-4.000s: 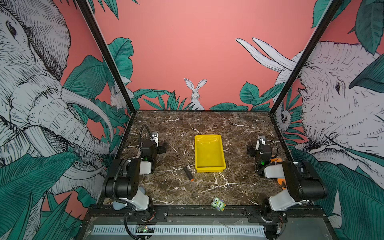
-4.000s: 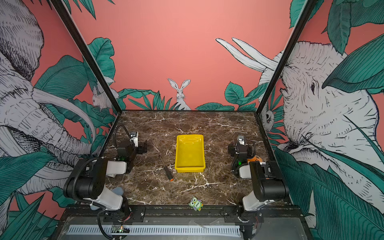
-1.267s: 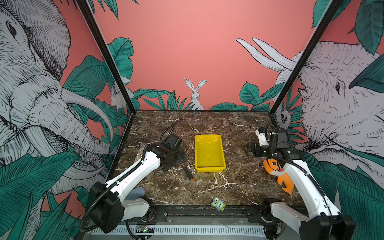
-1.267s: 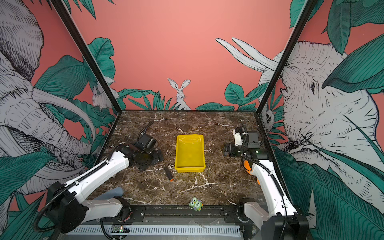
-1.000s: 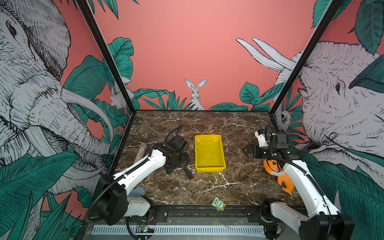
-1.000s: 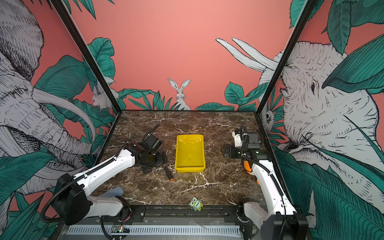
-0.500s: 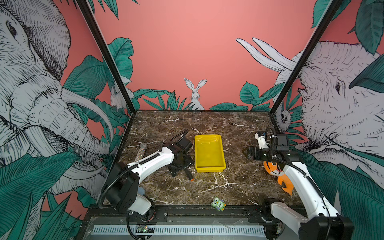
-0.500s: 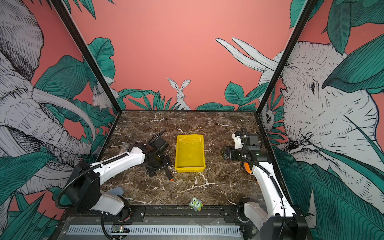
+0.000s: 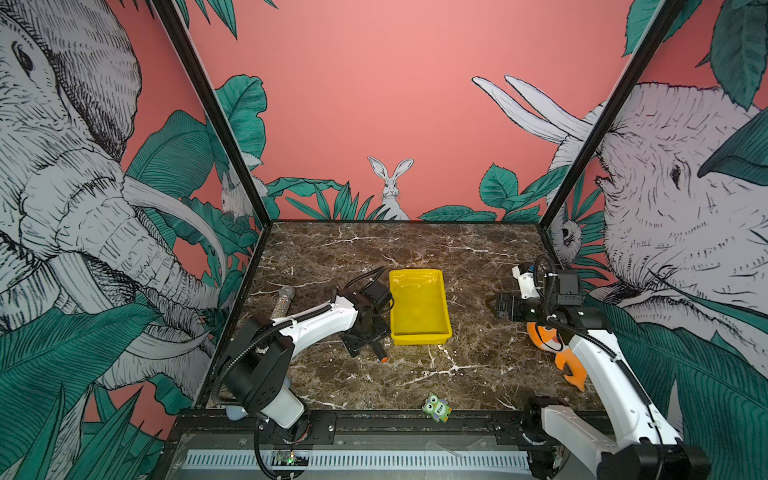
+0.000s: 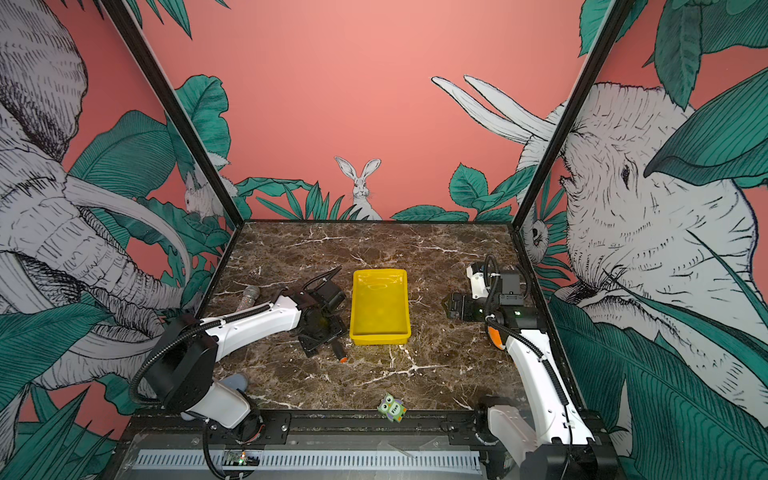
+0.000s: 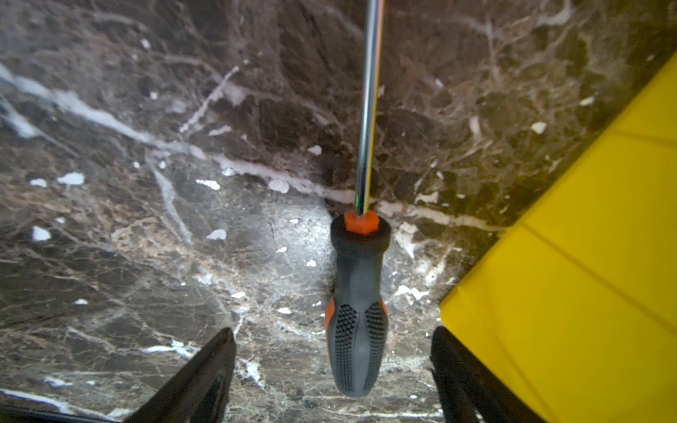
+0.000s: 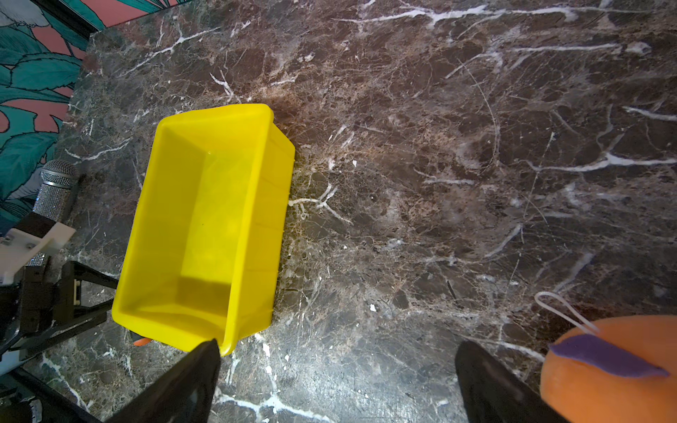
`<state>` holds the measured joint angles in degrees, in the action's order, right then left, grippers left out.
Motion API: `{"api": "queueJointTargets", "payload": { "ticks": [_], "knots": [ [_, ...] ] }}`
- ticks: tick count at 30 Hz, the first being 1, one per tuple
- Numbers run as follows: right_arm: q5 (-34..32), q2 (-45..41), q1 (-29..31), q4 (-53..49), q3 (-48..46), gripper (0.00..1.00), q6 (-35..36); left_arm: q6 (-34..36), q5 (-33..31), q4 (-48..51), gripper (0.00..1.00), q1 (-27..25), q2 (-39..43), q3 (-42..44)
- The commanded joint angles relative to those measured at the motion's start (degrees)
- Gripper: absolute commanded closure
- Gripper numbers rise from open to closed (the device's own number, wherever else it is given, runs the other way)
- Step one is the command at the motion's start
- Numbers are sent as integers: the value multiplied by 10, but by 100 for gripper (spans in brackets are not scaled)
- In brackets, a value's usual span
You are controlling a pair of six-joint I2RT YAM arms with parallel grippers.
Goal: Put the screwdriver in the bin
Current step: 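Reach the left gripper down to the screwdriver handle while the right arm lifts slightly, then close the left gripper on the orange-and-black screwdriver handle and lift it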
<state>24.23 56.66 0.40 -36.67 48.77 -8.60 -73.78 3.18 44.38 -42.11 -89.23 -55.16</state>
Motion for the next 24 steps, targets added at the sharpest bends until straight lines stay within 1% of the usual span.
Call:
{"api": "queueJointTargets", "payload": {
  "ticks": [1,2,6,11,16,21,24],
  "knots": [
    [14,-4,-3,15,-9,0,-2,-18,-21,-4,19,-4,-6,15],
    [15,-4,-3,15,-10,1,-2,-18,-24,-8,21,-5,-9,16],
    [17,-3,-4,17,-11,0,-4,-20,-36,-11,25,-11,-17,13],
    [26,0,-5,18,-10,0,-5,-26,-39,-21,26,-11,-28,19],
    [26,-1,-6,18,-13,0,-5,-36,-36,-37,32,-14,-37,28],
    [28,1,-8,19,-12,0,-5,-46,-32,-56,41,-14,-41,39],
    [34,4,-9,19,-11,0,-5,-47,-34,-61,43,-16,-45,38]
  ]
}}
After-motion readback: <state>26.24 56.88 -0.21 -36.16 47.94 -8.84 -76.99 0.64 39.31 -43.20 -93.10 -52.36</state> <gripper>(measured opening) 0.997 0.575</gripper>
